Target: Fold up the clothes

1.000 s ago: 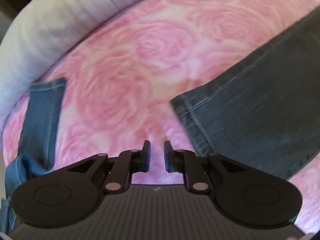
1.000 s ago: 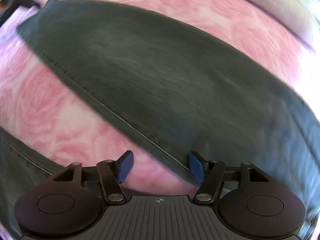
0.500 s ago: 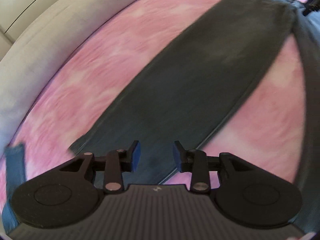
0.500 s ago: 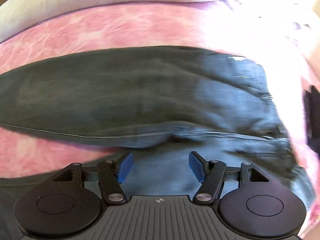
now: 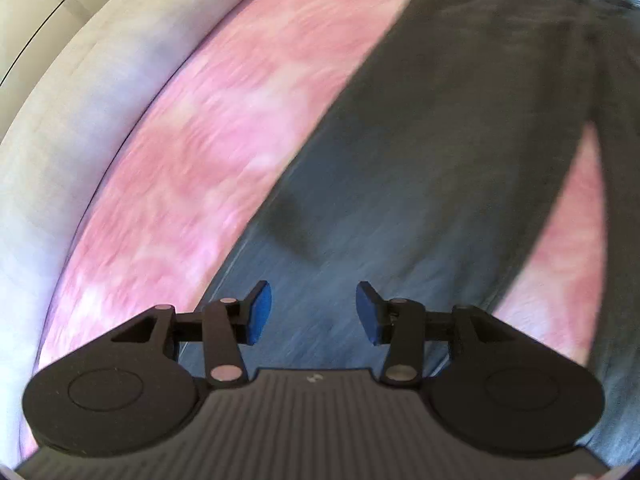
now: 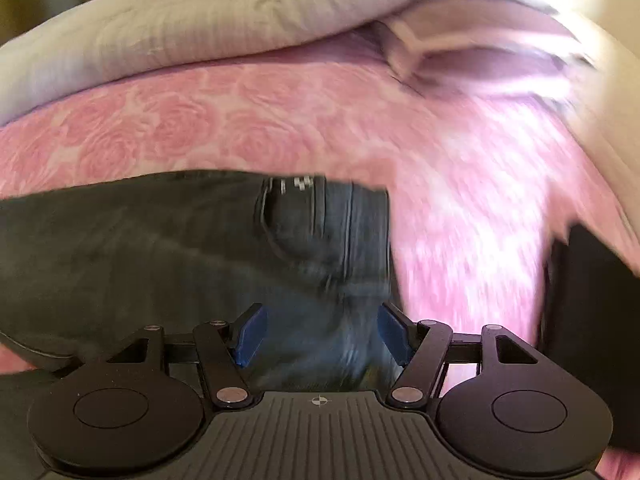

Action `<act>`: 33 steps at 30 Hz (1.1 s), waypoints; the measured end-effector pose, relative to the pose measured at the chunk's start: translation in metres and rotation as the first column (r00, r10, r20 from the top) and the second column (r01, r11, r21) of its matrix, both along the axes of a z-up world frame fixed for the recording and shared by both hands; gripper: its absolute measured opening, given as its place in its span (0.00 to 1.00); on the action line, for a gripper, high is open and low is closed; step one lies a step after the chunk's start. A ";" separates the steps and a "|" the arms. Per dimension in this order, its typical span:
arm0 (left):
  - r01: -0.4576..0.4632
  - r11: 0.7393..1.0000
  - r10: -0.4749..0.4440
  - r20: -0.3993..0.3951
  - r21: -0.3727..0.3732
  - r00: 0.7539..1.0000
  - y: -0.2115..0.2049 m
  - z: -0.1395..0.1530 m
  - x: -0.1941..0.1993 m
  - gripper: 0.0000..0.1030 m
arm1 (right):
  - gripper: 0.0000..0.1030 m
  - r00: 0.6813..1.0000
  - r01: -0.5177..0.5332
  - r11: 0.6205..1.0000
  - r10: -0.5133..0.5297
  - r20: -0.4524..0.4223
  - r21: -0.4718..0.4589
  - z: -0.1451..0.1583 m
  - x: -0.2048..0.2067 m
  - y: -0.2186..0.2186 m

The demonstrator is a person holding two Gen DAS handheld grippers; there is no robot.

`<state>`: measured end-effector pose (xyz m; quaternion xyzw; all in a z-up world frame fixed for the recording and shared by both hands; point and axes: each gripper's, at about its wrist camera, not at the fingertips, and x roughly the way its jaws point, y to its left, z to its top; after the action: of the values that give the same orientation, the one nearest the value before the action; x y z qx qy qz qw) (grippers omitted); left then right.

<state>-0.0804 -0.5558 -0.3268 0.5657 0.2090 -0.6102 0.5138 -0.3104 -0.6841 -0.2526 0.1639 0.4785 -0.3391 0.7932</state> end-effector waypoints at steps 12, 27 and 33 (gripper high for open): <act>-0.066 0.987 0.029 0.235 0.148 0.971 0.008 -0.026 0.167 0.43 | 0.63 0.959 -0.272 0.962 0.274 -0.070 0.035 -0.042 0.106 0.010; -0.034 0.987 0.003 0.190 0.157 0.982 -0.016 -0.027 0.229 0.04 | 0.63 0.901 -0.361 0.932 0.343 -0.266 -0.020 -0.068 0.138 -0.012; -0.088 0.982 0.043 0.257 0.166 0.966 -0.034 -0.038 0.228 0.00 | 0.63 0.936 -0.292 0.956 0.280 -0.212 -0.025 -0.061 0.128 -0.029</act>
<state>0.1481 -0.5898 -0.3643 0.6744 0.2137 -0.4951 0.5043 -0.1824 -0.7131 -0.3135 0.0342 0.5671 -0.2486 0.7845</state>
